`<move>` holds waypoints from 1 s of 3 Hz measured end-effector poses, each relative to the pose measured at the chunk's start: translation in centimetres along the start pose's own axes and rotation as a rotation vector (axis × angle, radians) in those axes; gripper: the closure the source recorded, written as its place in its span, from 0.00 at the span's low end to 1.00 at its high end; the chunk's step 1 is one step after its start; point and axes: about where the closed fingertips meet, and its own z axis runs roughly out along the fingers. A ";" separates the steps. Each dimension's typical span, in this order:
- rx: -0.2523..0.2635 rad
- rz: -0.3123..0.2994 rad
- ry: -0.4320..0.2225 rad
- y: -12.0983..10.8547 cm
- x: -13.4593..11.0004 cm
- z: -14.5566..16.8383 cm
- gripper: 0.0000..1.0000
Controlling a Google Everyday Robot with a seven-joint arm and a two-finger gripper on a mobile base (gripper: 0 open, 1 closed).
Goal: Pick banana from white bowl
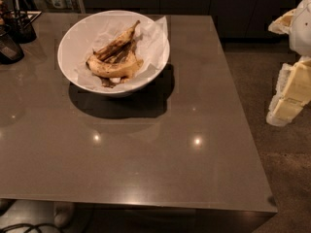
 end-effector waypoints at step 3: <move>-0.056 -0.011 0.054 -2.9 -3.0 1.1 0.00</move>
Offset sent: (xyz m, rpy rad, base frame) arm 0.0289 0.0183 0.0092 -0.0229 0.0538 -0.0296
